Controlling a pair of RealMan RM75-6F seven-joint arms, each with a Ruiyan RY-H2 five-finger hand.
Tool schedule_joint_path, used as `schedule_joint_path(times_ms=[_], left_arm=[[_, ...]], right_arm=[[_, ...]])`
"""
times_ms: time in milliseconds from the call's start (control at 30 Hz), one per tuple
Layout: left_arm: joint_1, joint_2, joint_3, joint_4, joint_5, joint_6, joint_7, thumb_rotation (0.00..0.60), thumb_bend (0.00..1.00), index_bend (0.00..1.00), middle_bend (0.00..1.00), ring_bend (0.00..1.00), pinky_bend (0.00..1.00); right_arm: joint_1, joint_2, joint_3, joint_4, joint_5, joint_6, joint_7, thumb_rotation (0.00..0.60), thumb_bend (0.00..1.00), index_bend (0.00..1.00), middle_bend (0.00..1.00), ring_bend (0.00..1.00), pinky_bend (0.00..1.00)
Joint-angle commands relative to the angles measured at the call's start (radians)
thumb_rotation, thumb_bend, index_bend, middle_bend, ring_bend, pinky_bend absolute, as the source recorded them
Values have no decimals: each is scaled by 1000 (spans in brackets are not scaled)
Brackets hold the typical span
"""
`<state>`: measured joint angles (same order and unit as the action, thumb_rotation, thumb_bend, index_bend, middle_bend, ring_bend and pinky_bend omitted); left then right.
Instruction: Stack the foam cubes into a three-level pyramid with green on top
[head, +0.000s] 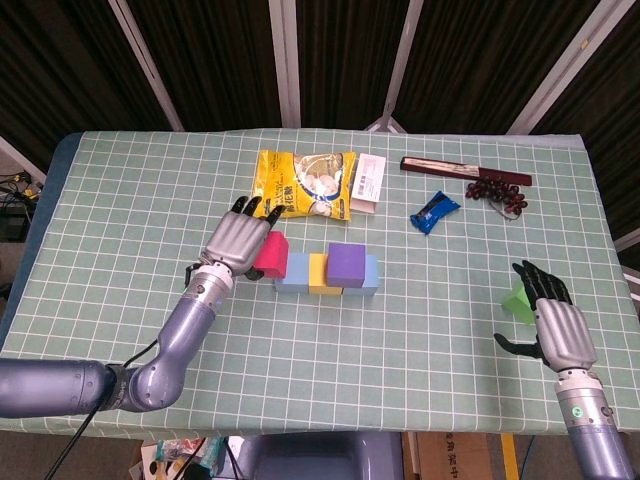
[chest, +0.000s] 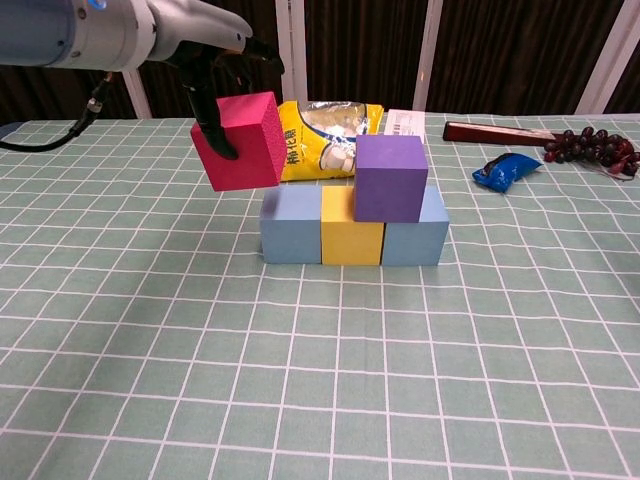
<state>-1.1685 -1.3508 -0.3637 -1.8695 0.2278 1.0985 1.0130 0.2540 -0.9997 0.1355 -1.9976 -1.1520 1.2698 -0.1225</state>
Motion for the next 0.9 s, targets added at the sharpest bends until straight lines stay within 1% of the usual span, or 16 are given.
schedule_joint_path(times_ms=[33,133,233,600,900], left_arm=[[-113,-20,-21,19,-182,23,102,600,393,2,367,32,0],[-169,-24,-20,34,-262,32,160,600,394,1,368,32,0],[-207,-35,-19,52,-297,41,188,600,394,0,370,32,0],[-273,-87,-5,102,-303,67,203,600,394,0,376,32,0],[-301,-136,13,141,-306,123,206,600,394,0,381,32,0]], right_arm=[[-1,3,3,-1,2,-2,8,600,207,0,0,0,0],[-1,7,6,-2,3,-3,17,600,207,0,0,0,0],[-1,9,7,-2,5,-6,25,600,207,0,0,0,0],[-1,13,9,-5,1,-11,38,600,206,0,0,0,0],[-4,17,10,-10,-8,-10,49,600,206,0,0,0,0]])
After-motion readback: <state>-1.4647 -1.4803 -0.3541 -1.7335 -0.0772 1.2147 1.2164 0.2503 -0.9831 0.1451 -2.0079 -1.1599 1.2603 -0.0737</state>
